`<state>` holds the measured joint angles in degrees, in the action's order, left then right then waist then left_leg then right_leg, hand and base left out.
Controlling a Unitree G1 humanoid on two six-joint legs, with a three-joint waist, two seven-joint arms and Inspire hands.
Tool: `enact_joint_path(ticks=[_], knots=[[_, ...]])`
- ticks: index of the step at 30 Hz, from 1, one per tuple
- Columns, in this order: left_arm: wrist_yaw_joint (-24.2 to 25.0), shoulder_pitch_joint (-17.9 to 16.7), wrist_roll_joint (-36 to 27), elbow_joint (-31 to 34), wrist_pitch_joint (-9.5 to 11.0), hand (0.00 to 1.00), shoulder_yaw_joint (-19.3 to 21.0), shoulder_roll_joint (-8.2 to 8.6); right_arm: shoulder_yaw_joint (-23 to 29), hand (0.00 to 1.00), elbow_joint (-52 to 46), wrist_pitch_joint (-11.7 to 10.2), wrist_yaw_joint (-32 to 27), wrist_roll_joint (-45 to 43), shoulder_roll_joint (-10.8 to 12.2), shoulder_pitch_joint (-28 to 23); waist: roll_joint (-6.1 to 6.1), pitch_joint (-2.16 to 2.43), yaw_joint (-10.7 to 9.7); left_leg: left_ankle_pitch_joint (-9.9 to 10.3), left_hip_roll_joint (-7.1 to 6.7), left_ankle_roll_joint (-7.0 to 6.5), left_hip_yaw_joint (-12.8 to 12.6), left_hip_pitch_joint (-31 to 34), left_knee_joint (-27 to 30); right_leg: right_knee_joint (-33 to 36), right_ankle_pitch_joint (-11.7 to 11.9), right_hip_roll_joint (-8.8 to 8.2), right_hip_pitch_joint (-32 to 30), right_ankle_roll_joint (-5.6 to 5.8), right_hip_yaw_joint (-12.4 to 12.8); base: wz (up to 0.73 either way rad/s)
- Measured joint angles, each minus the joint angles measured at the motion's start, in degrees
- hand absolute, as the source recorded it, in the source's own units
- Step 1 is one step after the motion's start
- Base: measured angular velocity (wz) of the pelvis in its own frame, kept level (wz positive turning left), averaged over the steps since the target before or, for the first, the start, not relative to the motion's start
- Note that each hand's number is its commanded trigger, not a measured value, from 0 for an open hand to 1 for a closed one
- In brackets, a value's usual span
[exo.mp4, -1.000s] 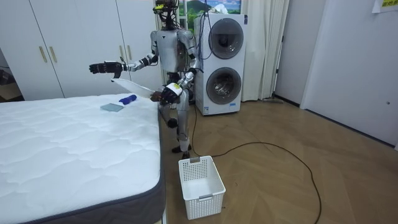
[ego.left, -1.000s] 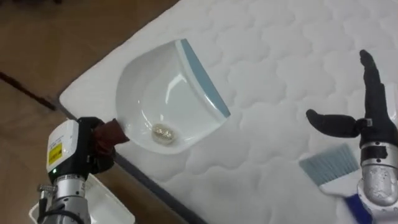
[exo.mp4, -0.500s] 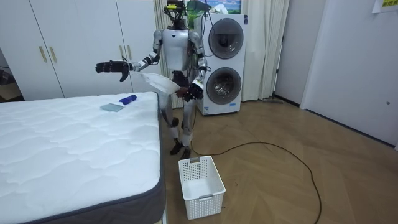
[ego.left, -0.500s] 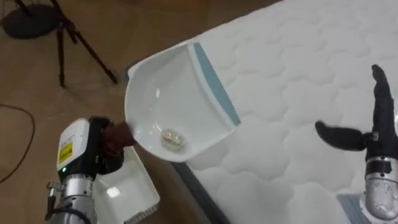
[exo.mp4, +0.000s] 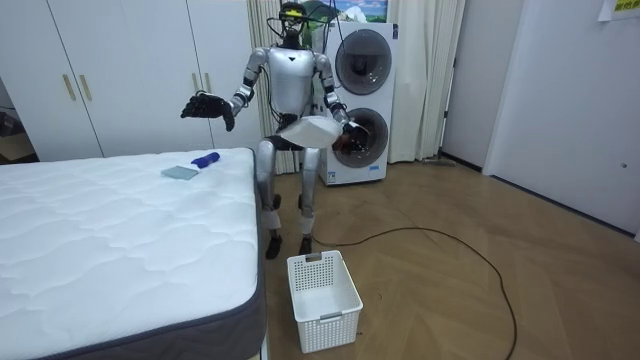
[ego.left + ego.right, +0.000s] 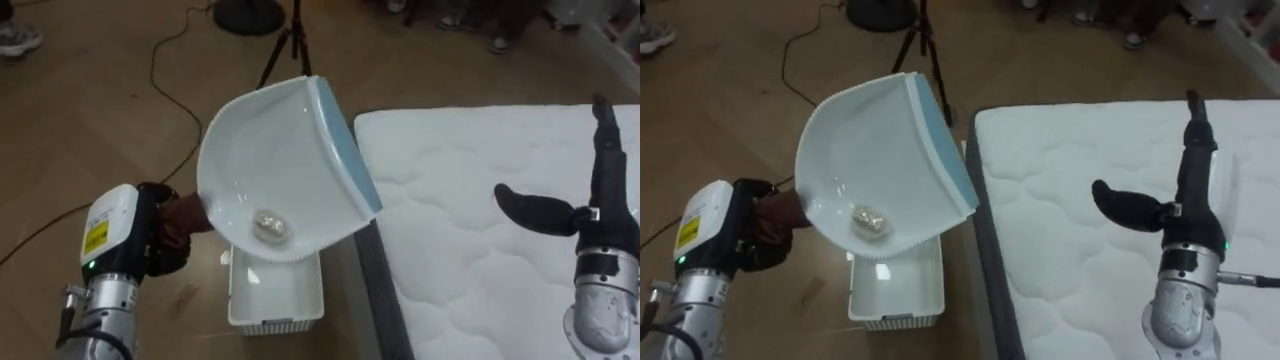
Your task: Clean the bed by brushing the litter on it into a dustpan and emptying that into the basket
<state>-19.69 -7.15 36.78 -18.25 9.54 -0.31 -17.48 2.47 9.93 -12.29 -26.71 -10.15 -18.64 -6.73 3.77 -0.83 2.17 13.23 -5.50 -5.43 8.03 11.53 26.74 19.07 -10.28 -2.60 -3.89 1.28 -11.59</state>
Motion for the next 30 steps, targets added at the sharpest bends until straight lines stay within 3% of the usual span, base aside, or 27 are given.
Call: enact_joint_path(ticks=[3, 5, 9, 12, 14, 16, 18, 20, 22, 24, 28, 30], knots=[[0.11, -0.12, -0.02, 0.00, -0.44, 1.00, -0.10, 1.29, -0.80, 0.00, 1.70, 0.54, 0.70, 0.32, 0.02, -0.05, -0.06, -0.04, 1.01, 0.33, 0.47, 0.08, -0.79, -0.04, -0.08, -0.17, -0.05, 0.31, -0.05, -0.04, 0.66, -0.06], [0.14, -0.07, 0.09, 0.01, -0.48, 1.00, -0.19, 1.22, -1.45, 0.00, 2.87, 1.59, 1.27, 0.26, 0.04, -0.06, -0.46, -0.10, 1.30, 1.20, 0.83, 0.09, -0.80, 0.55, 1.10, 1.48, -0.28, 0.49, -0.80, -0.10, 0.57, -0.05], [0.65, 0.05, 0.08, -0.01, -0.62, 1.00, -0.62, 0.91, -2.84, 0.00, 3.43, 2.45, 1.95, 1.23, 0.04, -0.01, -1.51, -0.37, 1.53, 3.79, 0.72, -0.36, -0.61, 1.46, 5.11, 13.25, -1.70, -0.71, -5.59, 0.22, 0.48, 0.03], [1.49, 0.14, -0.07, -0.35, -0.61, 1.00, -0.51, 0.49, -3.71, 0.00, 5.78, 2.36, 2.50, 0.98, 0.03, 1.05, -1.77, -0.62, 1.06, 3.94, -0.40, -0.75, 0.48, 0.56, 5.19, 19.87, -2.29, -1.93, -9.92, 0.89, 1.38, 0.09], [1.79, 0.75, -0.06, -0.35, -0.61, 1.00, -0.34, -0.34, -3.65, 0.00, 6.37, 2.36, 3.35, 0.80, 0.02, 1.11, -1.83, -0.59, 1.17, 3.89, -0.28, -0.68, 1.32, 1.18, 5.40, 17.45, -3.61, -0.66, -12.77, 0.87, 3.11, 0.27], [2.04, 0.98, -0.08, -0.41, -0.61, 1.00, -0.36, -1.26, -3.69, 0.00, 6.42, 2.36, 4.15, 0.63, 0.03, 1.05, -2.04, -0.74, -0.12, 4.04, -0.55, -0.67, 2.53, 2.02, 6.29, 12.57, -2.89, -0.39, -14.92, 0.66, 3.90, 0.49], [2.70, 1.04, -0.06, -1.21, -0.62, 1.00, -0.31, -1.48, -3.69, 0.00, 6.42, 2.35, 4.46, 0.33, 0.02, 1.05, -1.77, -0.57, -0.60, 5.01, -1.62, -0.44, 3.66, 1.36, 6.52, 7.21, -0.28, -0.06, -15.46, -0.06, 5.07, 0.36], [3.12, 1.03, -0.02, -1.58, -0.70, 1.00, -0.35, -1.38, -3.64, 0.00, 6.42, 2.35, 4.51, 0.32, 0.00, 1.09, -1.76, -0.48, -0.66, 6.07, -1.85, 0.07, 3.66, 0.88, 6.81, 6.97, 2.31, -0.13, -14.77, -0.99, 5.01, 0.32], [3.16, 1.32, -0.14, -1.87, -0.63, 1.00, -0.32, -1.38, -3.62, 0.00, 6.42, 2.34, 4.67, 0.32, -0.25, 1.15, -1.91, -0.42, -1.23, 6.66, -0.85, 0.68, 2.00, 0.80, 6.49, 7.90, 3.02, -0.11, -14.63, -1.60, 4.28, 0.43], [3.16, 2.81, -0.20, -5.06, -0.65, 1.00, -0.33, -1.41, -3.64, 0.00, 6.31, 2.33, 5.87, 0.28, -1.00, 1.16, -2.34, -0.36, -1.92, 6.92, 1.60, 1.08, -3.23, 0.82, 5.57, 9.20, 1.46, 0.39, -14.60, -2.18, 3.64, 0.44], [3.72, 4.81, -1.56, -10.68, -2.45, 1.00, -1.12, -2.22, -3.85, 0.00, 6.47, 2.33, 6.88, 0.25, -2.31, 1.60, -2.80, -0.41, -1.94, 7.03, 3.00, 1.31, -7.25, 1.05, 5.07, 10.73, 0.16, 0.99, -15.87, -2.63, 4.97, 0.14], [4.05, 6.30, -3.37, -14.61, -3.07, 1.00, -2.75, -3.39, -5.62, 0.00, 9.32, 2.09, 6.95, 0.55, -3.52, 3.61, -3.62, -0.72, -1.76, 7.02, 3.20, 1.31, -8.61, 1.31, 4.60, 10.91, 0.13, 0.57, -16.63, -2.66, 5.24, -0.09]])
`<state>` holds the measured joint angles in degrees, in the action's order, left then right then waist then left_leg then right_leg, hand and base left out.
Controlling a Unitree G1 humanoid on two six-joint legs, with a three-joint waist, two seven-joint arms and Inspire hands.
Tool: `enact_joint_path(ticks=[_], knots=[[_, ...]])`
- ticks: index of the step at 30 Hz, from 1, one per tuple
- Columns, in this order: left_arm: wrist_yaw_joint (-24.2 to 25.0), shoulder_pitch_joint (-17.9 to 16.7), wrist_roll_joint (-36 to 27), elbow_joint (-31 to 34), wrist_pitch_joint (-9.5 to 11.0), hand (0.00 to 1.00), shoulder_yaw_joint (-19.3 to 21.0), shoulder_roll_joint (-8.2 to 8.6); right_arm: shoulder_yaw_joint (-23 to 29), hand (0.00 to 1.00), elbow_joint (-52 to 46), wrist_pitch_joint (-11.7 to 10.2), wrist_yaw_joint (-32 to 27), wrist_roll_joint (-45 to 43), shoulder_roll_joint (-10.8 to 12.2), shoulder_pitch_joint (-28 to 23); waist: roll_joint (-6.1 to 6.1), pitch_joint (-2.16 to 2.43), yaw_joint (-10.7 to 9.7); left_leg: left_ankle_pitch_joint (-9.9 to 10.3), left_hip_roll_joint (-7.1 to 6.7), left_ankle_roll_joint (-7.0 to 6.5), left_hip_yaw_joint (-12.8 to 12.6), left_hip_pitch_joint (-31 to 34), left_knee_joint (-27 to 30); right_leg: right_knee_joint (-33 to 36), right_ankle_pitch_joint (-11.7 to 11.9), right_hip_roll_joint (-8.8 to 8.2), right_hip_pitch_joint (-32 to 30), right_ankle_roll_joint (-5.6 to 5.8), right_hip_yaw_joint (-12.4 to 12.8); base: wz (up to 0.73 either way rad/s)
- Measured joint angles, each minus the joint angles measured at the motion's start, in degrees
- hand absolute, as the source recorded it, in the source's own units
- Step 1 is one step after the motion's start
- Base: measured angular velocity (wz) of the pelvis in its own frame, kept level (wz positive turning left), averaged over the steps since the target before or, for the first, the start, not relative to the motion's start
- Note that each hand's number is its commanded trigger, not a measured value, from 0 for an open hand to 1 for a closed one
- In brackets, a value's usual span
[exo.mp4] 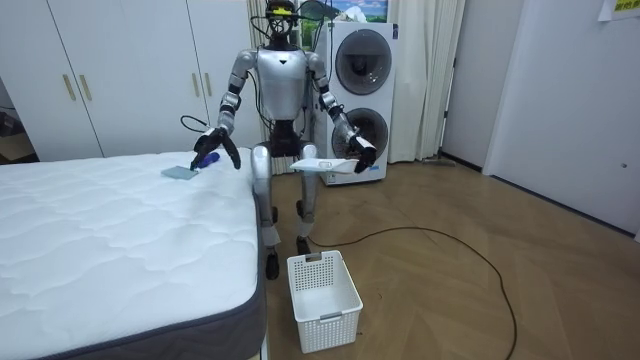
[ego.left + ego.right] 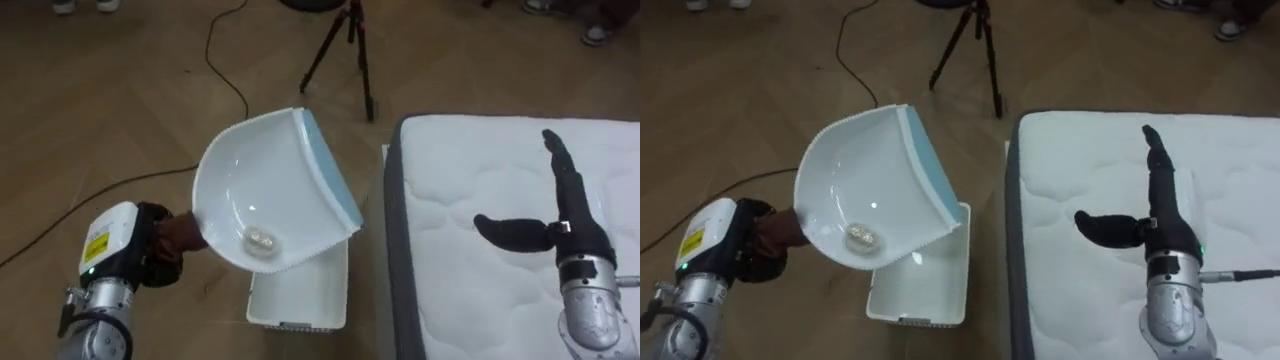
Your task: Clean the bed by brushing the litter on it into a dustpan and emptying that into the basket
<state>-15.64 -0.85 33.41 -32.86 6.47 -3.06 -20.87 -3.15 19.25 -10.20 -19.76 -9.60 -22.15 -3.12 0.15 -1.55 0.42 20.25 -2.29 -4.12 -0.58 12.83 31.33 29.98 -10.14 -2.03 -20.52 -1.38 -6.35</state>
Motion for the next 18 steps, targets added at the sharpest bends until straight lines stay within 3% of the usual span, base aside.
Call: enact_joint_path(ticks=[5, 9, 14, 16, 18], knots=[[0.81, 4.29, 0.03, -5.35, -0.14, 1.00, -2.04, -4.70, -0.78, 0.00, 3.48, -0.37, 1.03, -2.41, -0.22, 1.60, -0.92, -0.10, -0.79, -0.05, -0.21, -0.09, -1.85, 3.31, -0.41, 0.99, 0.02, -0.96, -3.52, 0.27, -0.08, 0.03], [4.26, 6.23, 1.23, -9.34, -1.28, 1.00, -4.51, -10.83, -1.12, 0.00, 5.73, -0.88, 1.25, -6.44, -0.38, 2.35, -3.15, -0.34, -3.27, -0.44, -0.59, -0.81, -1.94, 5.25, -0.98, 0.91, 0.22, -1.61, -5.36, 0.65, -0.30, 0.08], [7.79, 9.23, 2.26, -10.81, -2.96, 1.00, -5.50, -14.86, -1.12, 0.00, 7.37, -0.79, 2.93, -8.45, -0.47, 3.13, -6.55, -0.24, -5.00, -0.65, -0.83, -1.09, -3.97, 9.09, 0.39, 4.15, -0.10, -3.07, -10.29, 0.75, -0.24, 0.03], [9.34, 10.85, 4.06, -12.12, -4.69, 1.00, -8.66, -16.30, -1.47, 0.00, 7.29, -0.09, 3.36, -8.91, -0.65, 3.15, -8.16, -0.28, -5.63, -0.89, -1.54, -1.47, -4.62, 9.63, -0.23, 5.21, -0.57, -3.96, -11.71, 0.93, -0.07, -0.04], [10.51, 10.96, 5.33, -12.44, -6.12, 1.00, -10.27, -16.90, -2.34, 0.00, 7.04, 0.59, 3.55, -9.20, -0.85, 3.12, -8.73, -0.32, -5.77, -1.02, -1.69, -1.69, -6.32, 9.62, -0.87, 6.25, -0.81, -4.42, -12.73, 0.88, 0.16, -0.18]])
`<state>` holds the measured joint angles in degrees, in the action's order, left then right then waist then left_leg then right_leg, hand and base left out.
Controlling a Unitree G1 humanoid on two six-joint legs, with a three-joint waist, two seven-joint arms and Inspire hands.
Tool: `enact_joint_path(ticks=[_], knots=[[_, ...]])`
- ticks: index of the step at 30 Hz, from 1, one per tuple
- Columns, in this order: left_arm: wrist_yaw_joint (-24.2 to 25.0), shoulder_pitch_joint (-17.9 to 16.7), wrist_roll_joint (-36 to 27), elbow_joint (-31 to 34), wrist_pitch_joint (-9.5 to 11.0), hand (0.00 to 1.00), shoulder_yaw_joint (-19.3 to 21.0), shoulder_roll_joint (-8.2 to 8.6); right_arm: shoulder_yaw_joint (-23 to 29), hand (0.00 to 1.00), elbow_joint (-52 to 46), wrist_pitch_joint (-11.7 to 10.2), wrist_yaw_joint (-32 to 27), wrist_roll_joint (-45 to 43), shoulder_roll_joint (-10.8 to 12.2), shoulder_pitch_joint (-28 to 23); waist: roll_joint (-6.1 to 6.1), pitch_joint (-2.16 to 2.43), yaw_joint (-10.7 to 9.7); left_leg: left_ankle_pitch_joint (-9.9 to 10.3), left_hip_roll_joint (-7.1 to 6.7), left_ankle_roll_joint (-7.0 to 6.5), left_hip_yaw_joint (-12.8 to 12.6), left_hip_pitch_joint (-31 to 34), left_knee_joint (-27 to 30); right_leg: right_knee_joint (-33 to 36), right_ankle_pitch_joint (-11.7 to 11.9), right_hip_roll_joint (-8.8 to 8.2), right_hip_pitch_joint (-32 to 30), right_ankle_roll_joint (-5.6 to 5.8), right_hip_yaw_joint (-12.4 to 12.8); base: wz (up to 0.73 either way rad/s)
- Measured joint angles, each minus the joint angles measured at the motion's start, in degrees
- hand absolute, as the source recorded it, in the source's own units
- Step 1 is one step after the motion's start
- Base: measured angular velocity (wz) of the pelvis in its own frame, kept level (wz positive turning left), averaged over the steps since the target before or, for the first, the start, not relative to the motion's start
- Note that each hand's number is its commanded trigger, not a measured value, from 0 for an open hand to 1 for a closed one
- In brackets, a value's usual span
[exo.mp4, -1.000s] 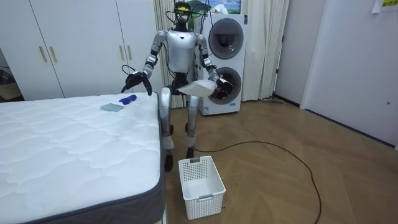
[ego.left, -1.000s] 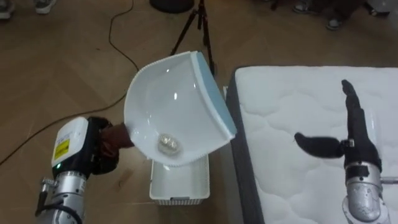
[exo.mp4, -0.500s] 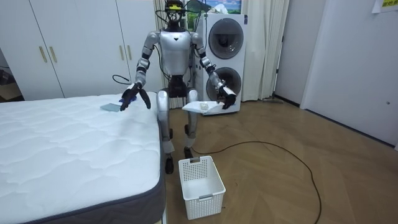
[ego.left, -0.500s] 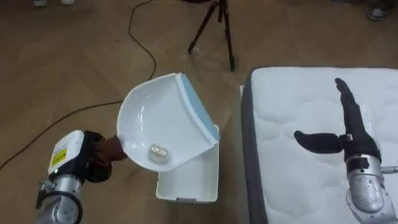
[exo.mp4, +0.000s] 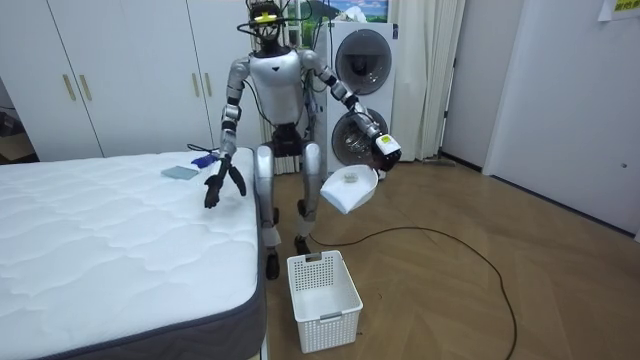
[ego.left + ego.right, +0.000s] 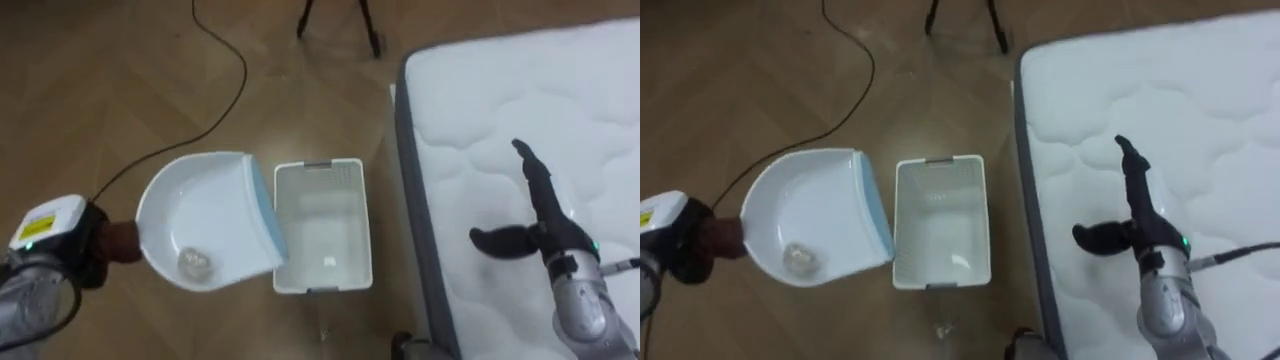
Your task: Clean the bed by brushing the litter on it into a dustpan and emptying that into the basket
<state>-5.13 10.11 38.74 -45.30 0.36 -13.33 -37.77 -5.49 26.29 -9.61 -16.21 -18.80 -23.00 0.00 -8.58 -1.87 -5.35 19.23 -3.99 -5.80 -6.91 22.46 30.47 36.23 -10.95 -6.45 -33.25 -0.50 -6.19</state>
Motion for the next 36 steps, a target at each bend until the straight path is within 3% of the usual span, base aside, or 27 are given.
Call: enact_joint_path(ticks=[2, 7, 11, 13, 15, 19, 22, 30, 36], knots=[[1.26, 0.35, 0.12, -0.81, -0.97, 1.00, -1.07, -0.19, -0.71, 0.00, -0.06, 0.54, 0.09, 0.01, 0.00, 0.01, -0.17, 0.00, -0.77, -0.01, -0.40, -0.01, -0.88, 0.20, 0.03, 1.00, -0.79, -0.72, -0.77, -0.07, 0.14, -0.06], [4.12, 1.84, 0.23, -1.64, -1.73, 1.00, -4.95, -1.70, -1.30, 0.00, -0.02, 0.96, 0.09, -0.28, -0.35, 0.18, -1.46, -0.60, -2.83, -0.22, -0.62, -0.43, -2.04, 1.29, 0.11, 1.93, -0.99, -1.25, -2.15, -0.05, 0.63, 0.04], [5.91, 3.14, 0.96, -3.24, -1.74, 1.00, -5.34, -2.48, -2.37, 0.00, -0.01, 0.98, 0.13, -0.23, -1.10, 0.09, -3.22, -0.76, -3.63, -0.29, -0.71, -0.55, -2.62, 1.48, 0.04, 2.58, -0.99, -1.29, -2.94, -0.05, 1.20, -0.02], [6.51, 4.21, 1.65, -4.14, -2.12, 1.00, -6.20, -2.53, -2.86, 0.00, -0.15, 0.98, 0.16, -0.02, -2.01, 0.07, -5.00, -0.71, -3.72, -0.31, -0.71, -0.57, -3.76, 1.46, -0.39, 3.06, -1.00, -1.42, -3.65, -0.06, 1.66, -0.11], [7.03, 4.34, 1.86, -4.13, -2.45, 1.00, -6.26, -3.11, -2.99, 0.00, -0.22, 0.98, 0.23, -0.01, -2.04, 0.22, -5.76, -0.71, -3.71, -0.39, -0.96, -0.70, -5.31, 1.50, -0.81, 4.24, -1.25, -1.70, -4.92, -0.07, 2.29, -0.18], [7.15, 6.13, 1.84, -4.08, -2.91, 1.00, -7.17, -4.61, -3.41, 0.00, -0.41, 0.89, 0.19, 0.72, -2.23, 0.90, -7.40, -0.61, -5.04, -0.41, -1.65, -0.71, -5.74, 1.70, -0.88, 5.63, -2.28, -2.71, -5.87, -0.31, 2.30, 0.00], [7.63, 7.48, 1.29, -4.23, -2.88, 1.00, -7.17, -5.37, -3.44, 0.00, -0.43, 0.51, 0.35, 0.69, -2.91, 1.46, -8.43, -0.74, -5.25, -0.41, -1.62, -0.71, -7.01, 1.00, -1.33, 5.83, -2.38, -2.56, -5.90, -0.19, 3.32, -0.12], [8.01, 10.46, 0.72, -4.10, -2.87, 1.00, -7.20, -9.05, -3.87, 0.00, -0.44, -0.86, 1.40, 0.82, -3.80, 1.57, -9.41, -0.70, -5.77, -0.41, -1.80, -0.70, -8.52, -0.27, -1.73, 7.05, -2.93, -2.51, -5.89, -0.26, 4.54, -0.06], [8.30, 13.34, -3.19, -7.51, -2.92, 1.00, -7.35, -10.17, -3.92, 0.00, -0.28, -0.91, 2.10, 0.77, -4.26, 2.46, -10.25, -0.81, -6.31, -0.40, -1.83, -0.70, -9.14, 0.62, -1.51, 7.56, -3.21, -2.61, -7.07, -0.39, 4.99, 0.04]])
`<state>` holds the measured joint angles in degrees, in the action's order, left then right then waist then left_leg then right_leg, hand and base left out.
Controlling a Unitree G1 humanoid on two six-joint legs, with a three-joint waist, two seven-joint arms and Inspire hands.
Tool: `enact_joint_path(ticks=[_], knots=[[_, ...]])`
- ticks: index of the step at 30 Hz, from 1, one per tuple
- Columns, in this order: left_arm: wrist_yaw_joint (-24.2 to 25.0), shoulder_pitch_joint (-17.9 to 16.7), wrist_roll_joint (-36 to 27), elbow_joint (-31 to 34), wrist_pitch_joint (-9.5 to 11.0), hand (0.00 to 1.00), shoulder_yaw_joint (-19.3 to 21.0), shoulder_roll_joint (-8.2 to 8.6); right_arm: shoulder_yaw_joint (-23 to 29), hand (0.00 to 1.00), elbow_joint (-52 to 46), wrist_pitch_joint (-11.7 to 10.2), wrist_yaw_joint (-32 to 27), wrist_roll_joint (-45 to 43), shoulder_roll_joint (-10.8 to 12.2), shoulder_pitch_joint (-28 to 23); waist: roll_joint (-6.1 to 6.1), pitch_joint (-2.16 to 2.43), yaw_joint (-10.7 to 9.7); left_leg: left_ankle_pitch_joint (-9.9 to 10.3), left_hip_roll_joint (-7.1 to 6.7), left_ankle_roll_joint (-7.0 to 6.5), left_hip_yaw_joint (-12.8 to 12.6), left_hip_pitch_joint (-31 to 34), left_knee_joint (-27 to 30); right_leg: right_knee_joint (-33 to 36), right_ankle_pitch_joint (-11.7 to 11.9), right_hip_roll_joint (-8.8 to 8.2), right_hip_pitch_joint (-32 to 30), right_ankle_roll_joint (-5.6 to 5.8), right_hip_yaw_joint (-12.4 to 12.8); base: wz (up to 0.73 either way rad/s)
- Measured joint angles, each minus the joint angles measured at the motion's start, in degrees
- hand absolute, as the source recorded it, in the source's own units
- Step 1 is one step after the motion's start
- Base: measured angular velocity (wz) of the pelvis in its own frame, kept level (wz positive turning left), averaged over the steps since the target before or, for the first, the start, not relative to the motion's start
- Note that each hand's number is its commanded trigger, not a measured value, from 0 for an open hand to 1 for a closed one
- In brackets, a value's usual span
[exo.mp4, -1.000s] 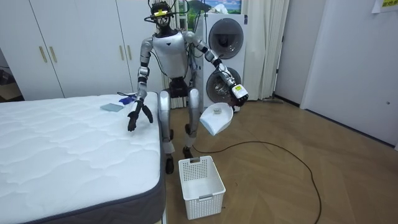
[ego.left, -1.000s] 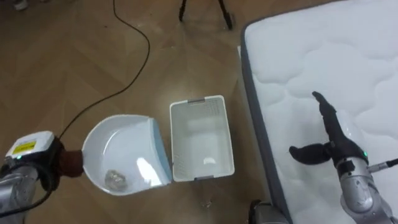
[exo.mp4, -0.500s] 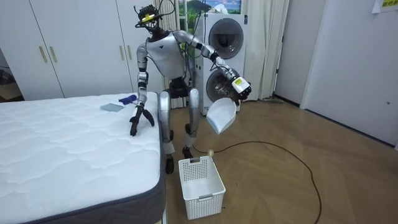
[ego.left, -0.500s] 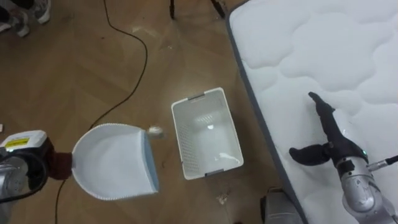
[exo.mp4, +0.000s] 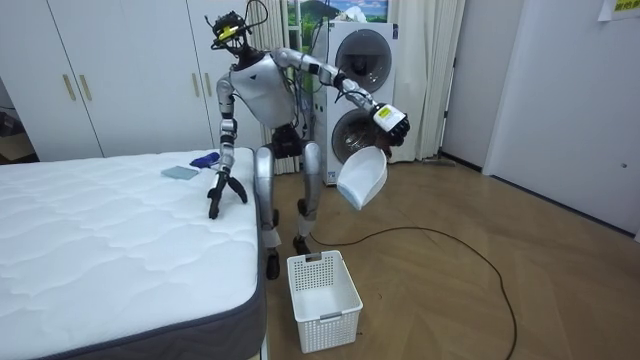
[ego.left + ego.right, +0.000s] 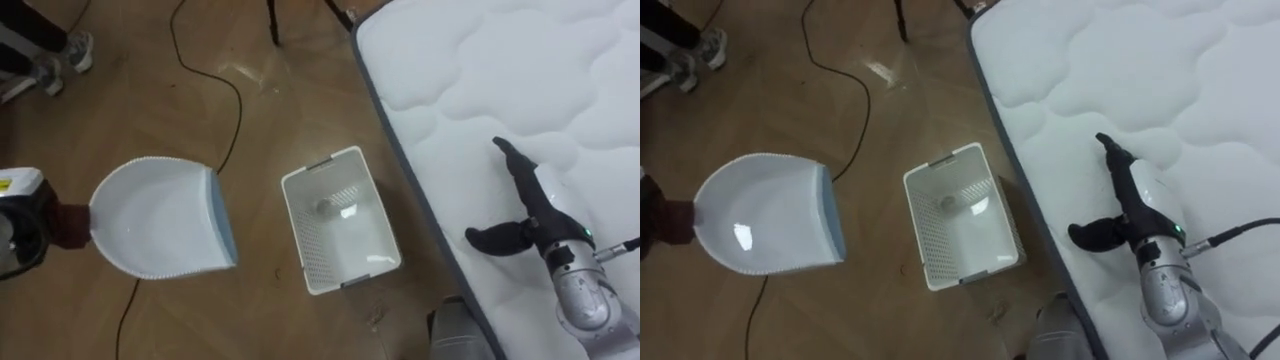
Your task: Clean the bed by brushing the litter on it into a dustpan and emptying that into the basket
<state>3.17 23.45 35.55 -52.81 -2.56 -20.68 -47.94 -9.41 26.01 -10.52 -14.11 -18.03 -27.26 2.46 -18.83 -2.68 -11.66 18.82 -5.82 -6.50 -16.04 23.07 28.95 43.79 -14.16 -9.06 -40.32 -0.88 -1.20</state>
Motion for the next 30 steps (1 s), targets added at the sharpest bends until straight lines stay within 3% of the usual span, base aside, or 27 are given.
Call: enact_joint_path(ticks=[7, 10, 12, 14, 16, 18, 19, 21, 22, 24, 27, 30], knots=[[-0.32, 0.90, 0.05, -1.15, -0.09, 1.00, -0.35, -0.50, -0.74, 0.00, 0.03, -0.34, 0.43, -0.25, -0.08, 0.97, -0.16, -0.32, -0.67, 0.00, 0.03, 0.01, -1.54, -0.20, -0.20, 0.25, -0.20, 0.16, -0.62, 0.00, 0.93, -0.07], [-0.40, 0.88, 0.08, -0.58, -0.09, 1.00, -1.01, -0.50, -0.76, 0.00, 0.01, -0.76, 0.43, -0.16, -0.07, 0.92, 0.29, -0.67, -0.74, 0.00, 0.05, 0.01, -2.13, -0.46, -0.37, 0.23, -0.24, 0.17, -0.62, 0.06, 1.15, -0.06], [-1.23, 0.48, 0.12, 0.59, -0.11, 1.00, -1.87, -0.48, -0.76, 0.00, -0.35, -1.24, 0.41, 0.06, -0.07, 0.82, 1.06, -1.22, -0.75, 0.00, 0.05, 0.01, -2.49, -0.76, -0.52, 0.27, -0.28, 0.18, -0.54, 0.08, 1.34, -0.04], [-2.07, -0.80, 0.18, 3.17, -0.15, 1.00, -1.95, -0.28, -0.88, 0.00, -0.43, -1.36, 0.34, -0.01, -0.07, 0.74, 1.82, -1.48, -0.75, -0.01, 0.07, 0.02, -2.44, -0.76, -0.28, 0.06, -0.28, 0.23, -0.49, 0.08, 1.25, 0.00], [-3.06, -1.95, 0.18, 5.82, -0.06, 1.00, -1.95, 0.41, -1.63, 0.00, 0.61, -1.49, 0.26, -0.13, -0.07, 0.79, 3.45, -1.38, -0.51, -0.02, 0.12, 0.04, -2.43, -0.80, -0.23, -0.02, -0.28, 0.41, -0.51, 0.07, 1.13, 0.00], [-3.82, -4.52, 0.38, 11.36, 0.03, 1.00, -1.94, 0.60, -2.26, 0.00, 0.68, -1.62, 0.22, 0.02, -0.07, -0.13, 6.13, -1.05, -0.18, -0.02, 0.40, 0.06, -2.40, -0.72, -0.21, -0.60, -0.10, 1.38, -0.44, 0.05, 1.31, -0.07], [-4.12, -5.25, 0.74, 12.69, 0.05, 1.00, -1.93, 0.98, -2.30, 0.00, 0.68, -1.50, 0.12, 0.02, -0.08, -0.53, 6.55, -0.87, 0.10, -0.02, 0.69, 0.06, -2.37, -0.71, -0.28, -1.27, 0.24, 1.85, -0.22, 0.09, 1.48, -0.27], [-4.49, -7.56, 2.70, 16.88, 0.67, 1.00, -1.90, 2.89, -2.28, 0.00, 1.61, -1.11, -0.58, -0.25, 0.17, -1.84, 7.83, -0.19, 2.36, 0.03, 2.48, 0.15, -2.32, -0.71, -0.32, -4.97, 2.59, 4.46, 1.01, -0.01, 2.08, -0.51], [-4.65, -8.22, 2.88, 17.91, 0.90, 1.00, -1.89, 3.25, -2.28, 0.00, 2.11, -1.10, -0.79, -0.22, 0.17, -1.98, 8.09, -0.06, 2.79, 0.03, 2.90, 0.16, -2.25, -0.77, -0.36, -5.97, 3.24, 4.97, 1.40, -0.13, 2.05, -0.59], [-4.90, -11.62, 2.73, 23.65, 1.48, 1.00, -0.15, 5.08, -2.14, 0.00, 2.83, -0.82, -2.27, 1.06, 0.24, -3.46, 9.70, 0.73, 3.95, 0.04, 3.26, 0.17, -1.55, -1.69, -0.33, -7.31, 4.26, 5.89, 2.74, -0.02, 2.33, -0.44], [-5.51, -14.45, 2.16, 28.34, 4.12, 1.00, 0.68, 6.80, -2.16, 0.00, 2.84, -0.83, -4.08, 3.12, 0.68, -5.91, 10.77, 1.15, 4.44, 0.07, 3.63, 0.20, -0.96, -5.91, -1.29, -9.75, 4.71, 6.37, 7.53, 0.28, 2.45, -0.29], [-5.76, -15.37, 2.10, 32.36, 6.45, 1.00, 3.48, 6.75, -0.88, 0.00, 2.74, -1.02, -5.68, 5.21, 1.49, -7.19, 11.16, 1.36, 4.42, 1.06, 4.24, 0.80, -0.81, -9.46, -3.69, -11.90, 5.63, 7.56, 10.74, 0.50, 2.51, -0.22]])
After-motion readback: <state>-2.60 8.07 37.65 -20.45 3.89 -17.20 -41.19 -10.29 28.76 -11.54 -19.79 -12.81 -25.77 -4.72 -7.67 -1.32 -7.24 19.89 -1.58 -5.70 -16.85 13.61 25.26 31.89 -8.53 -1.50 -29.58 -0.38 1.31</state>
